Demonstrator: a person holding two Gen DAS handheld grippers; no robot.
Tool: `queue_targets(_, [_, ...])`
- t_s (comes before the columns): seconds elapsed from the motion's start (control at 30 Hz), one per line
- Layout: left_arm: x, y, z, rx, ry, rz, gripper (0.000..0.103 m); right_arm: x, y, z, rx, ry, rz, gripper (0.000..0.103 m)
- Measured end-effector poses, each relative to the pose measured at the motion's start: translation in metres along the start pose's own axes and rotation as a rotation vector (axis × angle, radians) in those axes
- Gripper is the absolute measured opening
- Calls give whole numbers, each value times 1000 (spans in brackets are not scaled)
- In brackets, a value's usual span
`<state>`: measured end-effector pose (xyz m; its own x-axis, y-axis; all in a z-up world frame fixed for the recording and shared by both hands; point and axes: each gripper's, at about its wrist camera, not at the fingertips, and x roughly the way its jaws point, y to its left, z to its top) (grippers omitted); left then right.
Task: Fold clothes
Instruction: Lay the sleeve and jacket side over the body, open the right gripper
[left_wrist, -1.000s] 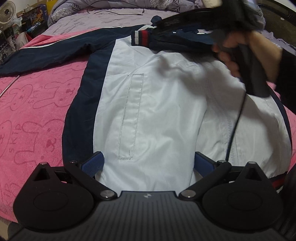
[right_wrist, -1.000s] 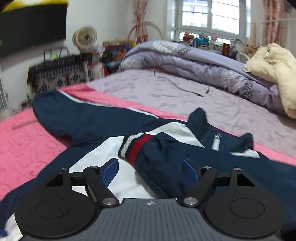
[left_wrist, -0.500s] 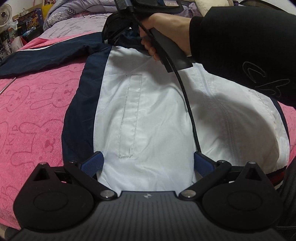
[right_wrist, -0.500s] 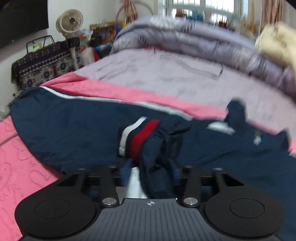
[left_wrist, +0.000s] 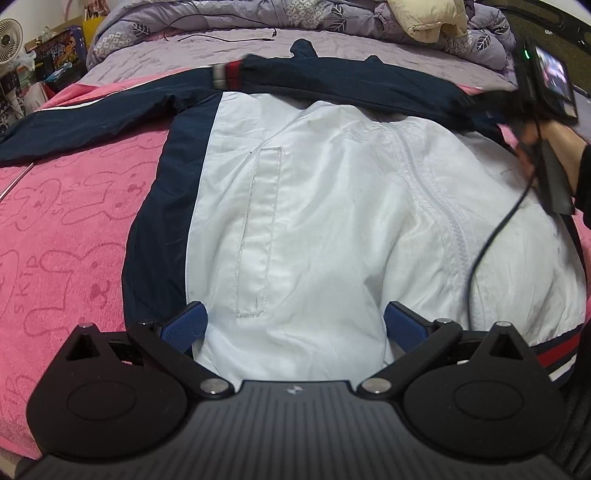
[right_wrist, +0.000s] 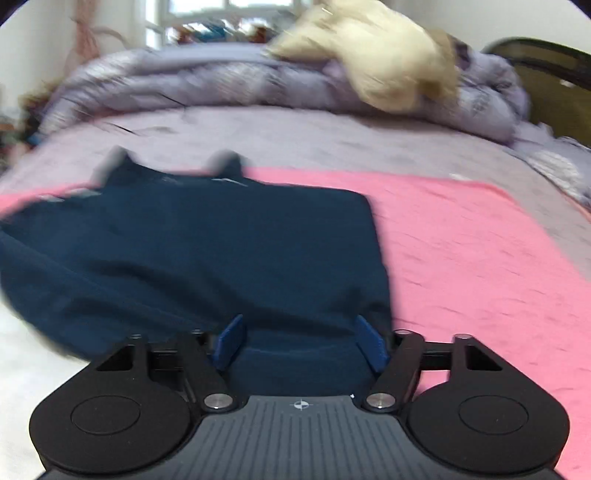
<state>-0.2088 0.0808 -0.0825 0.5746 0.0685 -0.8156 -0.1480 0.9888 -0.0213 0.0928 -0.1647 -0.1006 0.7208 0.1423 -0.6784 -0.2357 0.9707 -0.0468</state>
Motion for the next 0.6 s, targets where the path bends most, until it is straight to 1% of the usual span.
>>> queue_targets(0.07, [1,-1,1,7,3,9,103,-16,2,1,-41,-62,19,70])
queue_targets(0.1, [2,-2,1,7,6,11,103,-25,6,0,-46,-92,54,73])
queue_targets(0.17, [2,-2,2,8,10,13,103,-40,8,-4,-32,-129,124,75])
queue_targets(0.23, [2,-2,2,9,10,11,103,-38,6,-10,-11,-109,123,77])
queue_targets(0.27, [2,-2,2,10,10,10,103,-26,1,-9,12,-64,82,78])
queue_targets(0.3, [2,-1,2,11,9,9,103,-10,-6,-11,48,3,32,77])
queue_targets(0.33, [2,-1,1,13,8,8,103,-3,-12,-11,84,41,8,77])
queue_targets(0.37, [2,-1,1,16,7,6,103,-6,-14,-8,103,43,10,77])
queue_targets(0.4, [2,-1,0,18,5,5,103,-14,-13,-3,96,31,27,77])
queue_targets(0.47, [2,-1,-1,21,-1,3,103,-30,-7,9,50,-36,67,77])
queue_targets(0.53, [2,-2,-1,28,-4,7,103,-32,-3,28,22,-87,78,78])
queue_targets(0.57, [1,-3,-1,29,-3,7,103,-21,-3,40,38,-93,65,78])
queue_targets(0.6, [1,-2,-1,29,-2,6,103,-4,-4,52,61,-76,50,78])
